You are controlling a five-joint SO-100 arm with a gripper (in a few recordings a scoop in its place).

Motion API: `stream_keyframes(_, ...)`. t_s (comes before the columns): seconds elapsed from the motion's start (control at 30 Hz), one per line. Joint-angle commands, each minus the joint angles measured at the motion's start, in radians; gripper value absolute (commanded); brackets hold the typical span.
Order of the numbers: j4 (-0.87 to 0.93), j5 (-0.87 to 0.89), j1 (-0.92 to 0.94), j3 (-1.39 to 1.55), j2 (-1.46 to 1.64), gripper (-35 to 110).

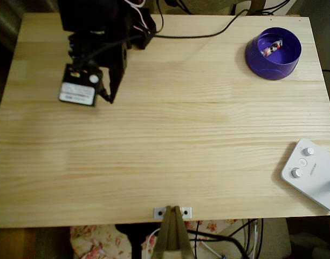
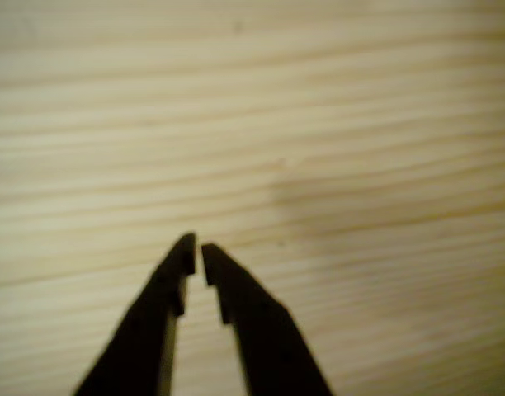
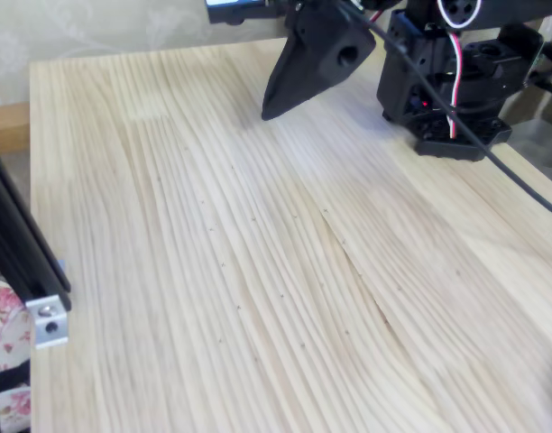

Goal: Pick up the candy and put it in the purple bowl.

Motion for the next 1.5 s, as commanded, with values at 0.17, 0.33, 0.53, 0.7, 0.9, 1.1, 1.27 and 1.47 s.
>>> stream_keyframes(0.17, 0.037, 0.021, -0.015, 0.028, 0.126, -1)
stream_keyframes(0.33, 0.037, 0.018, -0.017, 0.029, 0.126, -1)
stream_keyframes(0.53, 0.037, 0.002, -0.032, 0.031, 0.126, -1)
stream_keyframes(0.7, 0.037, 0.003, -0.031, 0.031, 0.126, -1)
stream_keyframes(0.9, 0.037, 0.003, -0.031, 0.031, 0.126, -1)
stream_keyframes(1.1, 0.037, 0.003, -0.031, 0.031, 0.126, -1)
stream_keyframes(1.27, 0.037, 0.003, -0.031, 0.031, 0.126, -1)
stream_keyframes(1.47, 0.037, 0.003, -0.031, 0.031, 0.126, -1)
